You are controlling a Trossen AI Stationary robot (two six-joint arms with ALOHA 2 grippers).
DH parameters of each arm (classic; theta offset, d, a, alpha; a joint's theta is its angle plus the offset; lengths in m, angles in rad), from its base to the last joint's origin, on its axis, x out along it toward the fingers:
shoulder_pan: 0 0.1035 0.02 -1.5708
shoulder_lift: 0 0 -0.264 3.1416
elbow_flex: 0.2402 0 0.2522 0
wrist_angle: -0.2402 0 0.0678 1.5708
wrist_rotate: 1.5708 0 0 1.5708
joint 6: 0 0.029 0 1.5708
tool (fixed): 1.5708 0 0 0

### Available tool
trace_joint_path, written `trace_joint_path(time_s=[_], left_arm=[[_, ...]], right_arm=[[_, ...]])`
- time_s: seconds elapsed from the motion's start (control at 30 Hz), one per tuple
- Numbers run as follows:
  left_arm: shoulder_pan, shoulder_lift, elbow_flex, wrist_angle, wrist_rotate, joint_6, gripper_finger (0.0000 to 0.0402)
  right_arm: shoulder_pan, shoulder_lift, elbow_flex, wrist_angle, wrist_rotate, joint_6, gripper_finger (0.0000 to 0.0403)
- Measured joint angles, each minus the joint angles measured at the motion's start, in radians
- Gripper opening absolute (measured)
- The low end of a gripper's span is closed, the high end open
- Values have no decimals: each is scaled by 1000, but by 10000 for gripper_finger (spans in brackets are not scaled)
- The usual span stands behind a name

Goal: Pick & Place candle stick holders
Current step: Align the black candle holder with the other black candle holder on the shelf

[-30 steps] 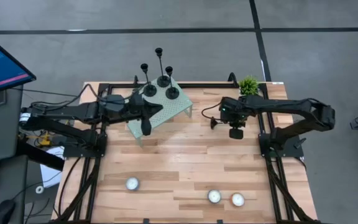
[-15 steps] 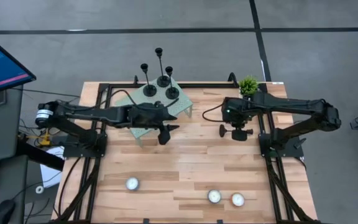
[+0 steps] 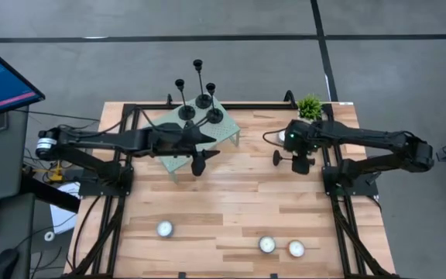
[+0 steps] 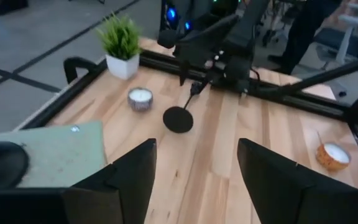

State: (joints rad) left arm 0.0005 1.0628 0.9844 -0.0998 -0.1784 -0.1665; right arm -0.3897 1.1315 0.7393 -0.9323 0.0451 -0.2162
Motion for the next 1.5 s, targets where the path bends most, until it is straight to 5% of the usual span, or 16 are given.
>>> trace_joint_path(time_s=[0.23,0.7,0.87,1.03,1.5], left_arm=[[0,-10,0,-3,-4,0,223],[-3,-10,0,-1,-3,0,218],[-15,-10,0,-1,-4,0,218],[-37,-10,0,-1,-2,1,218],[-37,-9,0,0,-4,3,219]], right_arm=[[-127,79,-11,-42,0,18,230],[-240,355,-10,14,4,-53,197],[-286,406,-10,70,-36,-42,149],[-277,411,-9,76,-59,-24,19],[-120,213,63,-69,-103,83,3]])
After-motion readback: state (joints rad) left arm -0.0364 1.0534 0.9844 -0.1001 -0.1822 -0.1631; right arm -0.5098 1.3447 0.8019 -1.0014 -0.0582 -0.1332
